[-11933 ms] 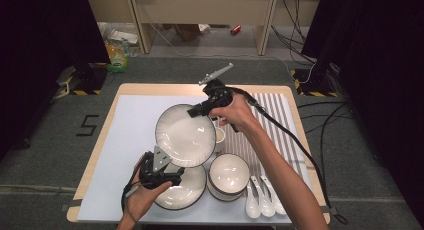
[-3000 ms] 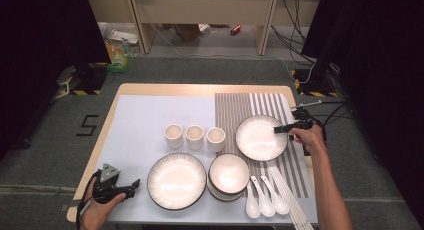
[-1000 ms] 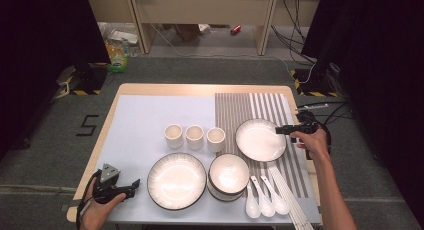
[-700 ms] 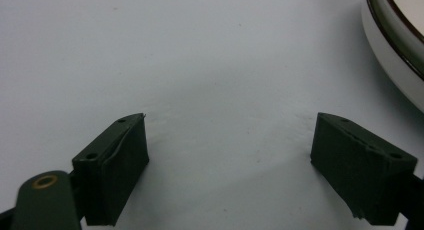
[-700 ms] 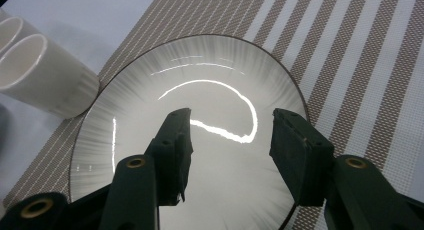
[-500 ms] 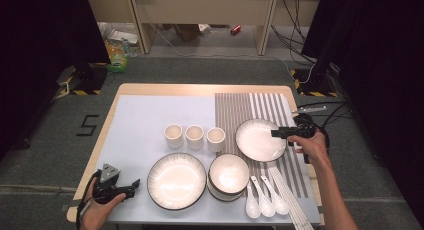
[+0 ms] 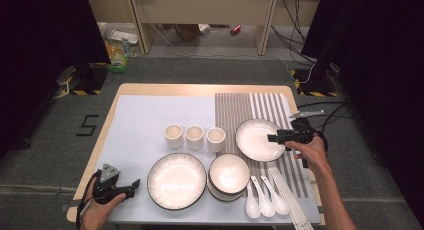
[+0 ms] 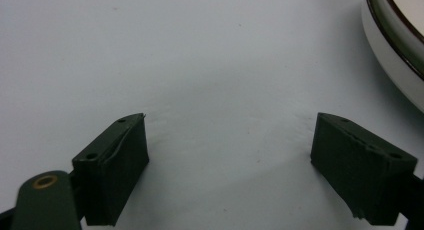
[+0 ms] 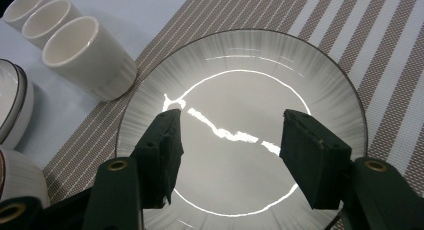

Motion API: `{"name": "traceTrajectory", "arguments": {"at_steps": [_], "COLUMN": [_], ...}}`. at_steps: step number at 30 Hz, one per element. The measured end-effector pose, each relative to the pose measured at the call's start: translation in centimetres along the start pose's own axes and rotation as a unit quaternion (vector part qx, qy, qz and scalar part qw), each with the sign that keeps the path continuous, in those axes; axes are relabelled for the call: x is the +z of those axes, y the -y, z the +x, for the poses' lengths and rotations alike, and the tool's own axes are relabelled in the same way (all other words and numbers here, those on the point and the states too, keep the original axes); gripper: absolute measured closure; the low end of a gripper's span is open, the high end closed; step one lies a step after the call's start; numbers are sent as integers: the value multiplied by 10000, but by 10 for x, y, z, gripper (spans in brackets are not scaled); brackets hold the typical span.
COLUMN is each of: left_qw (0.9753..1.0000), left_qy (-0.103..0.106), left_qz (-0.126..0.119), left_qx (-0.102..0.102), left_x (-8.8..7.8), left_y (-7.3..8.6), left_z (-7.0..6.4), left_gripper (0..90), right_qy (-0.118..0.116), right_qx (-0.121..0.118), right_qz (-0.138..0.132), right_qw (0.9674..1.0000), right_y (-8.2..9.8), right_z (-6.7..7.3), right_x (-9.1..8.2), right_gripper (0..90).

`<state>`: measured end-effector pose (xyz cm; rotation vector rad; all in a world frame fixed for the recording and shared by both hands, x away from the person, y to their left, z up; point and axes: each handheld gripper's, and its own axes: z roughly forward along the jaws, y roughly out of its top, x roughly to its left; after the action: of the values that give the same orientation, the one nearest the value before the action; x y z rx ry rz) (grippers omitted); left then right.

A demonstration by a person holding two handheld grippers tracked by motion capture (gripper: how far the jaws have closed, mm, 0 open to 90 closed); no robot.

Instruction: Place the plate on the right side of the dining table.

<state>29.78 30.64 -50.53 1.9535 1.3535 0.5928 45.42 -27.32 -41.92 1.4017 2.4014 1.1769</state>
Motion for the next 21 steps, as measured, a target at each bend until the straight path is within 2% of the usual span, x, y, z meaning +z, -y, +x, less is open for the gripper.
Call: {"name": "traceTrajectory", "arguments": {"at_steps": [5,14,17,21], "left_qw": [10000,10000,10000,10000], "left_qy": [0,0,1,2], "left_qz": [22,18,18,19], "left_qx": [21,19,17,19], "left_x": [0,0,0,0], "left_y": [0,0,0,0], "left_z": [0,0,0,0], "left_gripper": [141,141,141,141], "right_qy": [11,59,140,58], "right_qx": [-151,-223,-293,-328], "right_qz": [29,31,37,21], "right_qw": [9999,9997,9995,9994], "right_y": [0,-1,0,1], "right_z": [9,19,24,31], "right_x": [2,-2,-4,-5], "right_gripper": [389,374,361,326]}}
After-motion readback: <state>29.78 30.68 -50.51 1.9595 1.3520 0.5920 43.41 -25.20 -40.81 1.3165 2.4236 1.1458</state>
